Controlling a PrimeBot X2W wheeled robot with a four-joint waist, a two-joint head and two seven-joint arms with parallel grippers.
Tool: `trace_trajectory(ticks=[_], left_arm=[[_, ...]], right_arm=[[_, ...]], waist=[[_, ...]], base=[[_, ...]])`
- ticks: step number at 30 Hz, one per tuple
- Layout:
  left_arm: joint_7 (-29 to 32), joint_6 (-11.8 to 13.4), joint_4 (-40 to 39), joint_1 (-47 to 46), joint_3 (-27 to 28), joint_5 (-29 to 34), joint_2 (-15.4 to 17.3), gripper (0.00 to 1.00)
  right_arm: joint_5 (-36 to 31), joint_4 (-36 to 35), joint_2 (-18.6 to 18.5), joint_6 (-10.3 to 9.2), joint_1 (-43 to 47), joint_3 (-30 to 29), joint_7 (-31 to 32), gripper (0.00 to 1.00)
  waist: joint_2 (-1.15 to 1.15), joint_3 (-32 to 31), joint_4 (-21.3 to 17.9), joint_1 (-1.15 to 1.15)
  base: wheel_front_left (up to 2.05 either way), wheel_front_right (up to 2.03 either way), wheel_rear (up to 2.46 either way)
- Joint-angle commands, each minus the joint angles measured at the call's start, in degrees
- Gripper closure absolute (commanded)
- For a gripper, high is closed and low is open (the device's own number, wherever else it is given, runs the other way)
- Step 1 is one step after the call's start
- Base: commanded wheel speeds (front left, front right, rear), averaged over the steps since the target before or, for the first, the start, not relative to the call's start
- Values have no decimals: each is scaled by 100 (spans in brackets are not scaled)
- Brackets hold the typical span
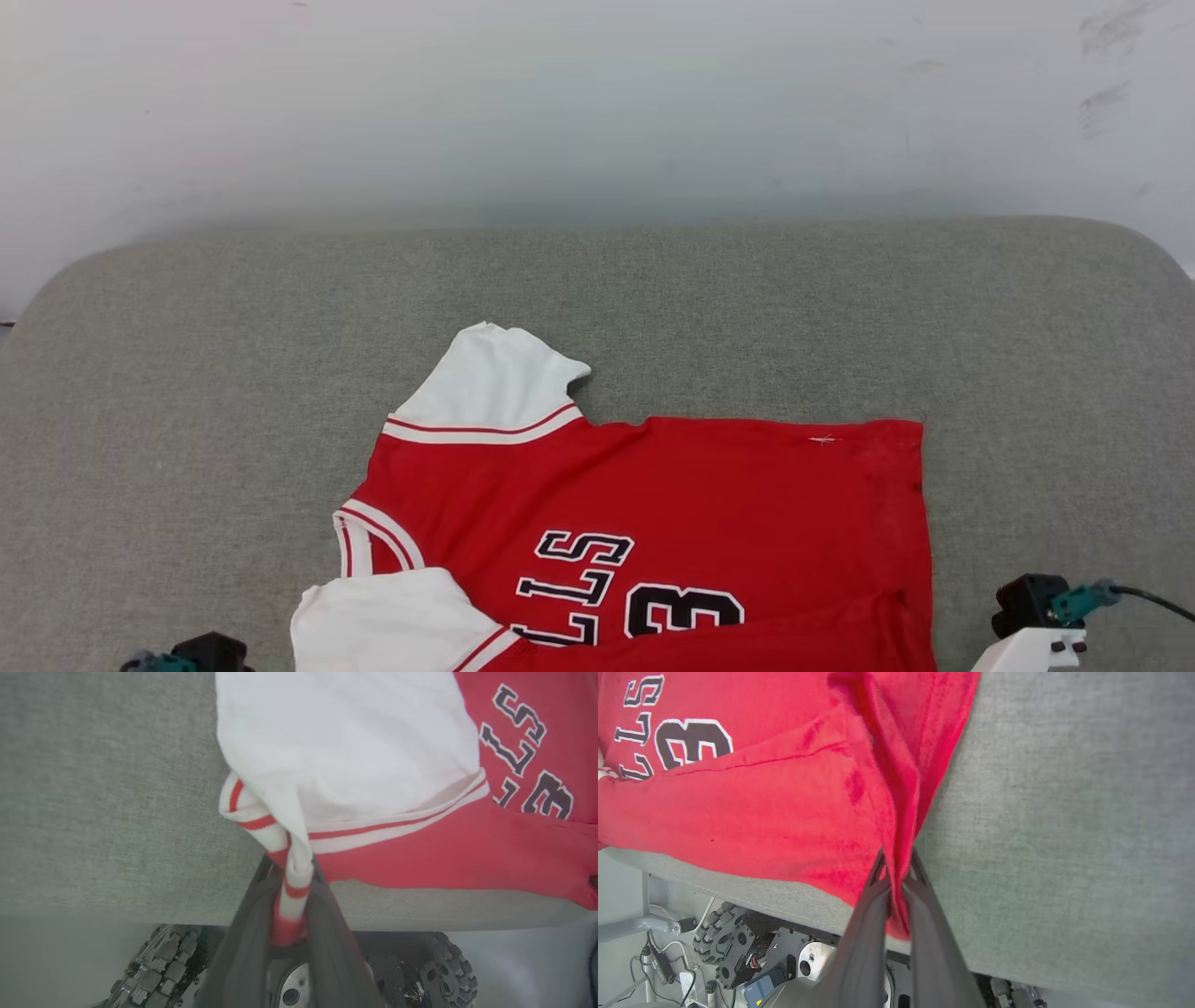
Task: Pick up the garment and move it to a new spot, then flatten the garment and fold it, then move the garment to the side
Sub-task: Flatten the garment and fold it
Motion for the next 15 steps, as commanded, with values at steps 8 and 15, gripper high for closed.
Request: trace_trajectory(ticks=[8, 15], left_arm=[[-315, -337, 512, -432, -56, 94, -177, 0], [-671, -300, 347, -859, -26, 544, -46, 0]], right_arm=[[-90, 37, 300, -4, -11, -262, -1171, 0], [-660, -309, 429, -4, -222, -484, -2349, 0]], waist=[[0, -60, -21, 1], [0, -108, -25, 1]], base=[[0, 0, 0], [0, 0, 0]])
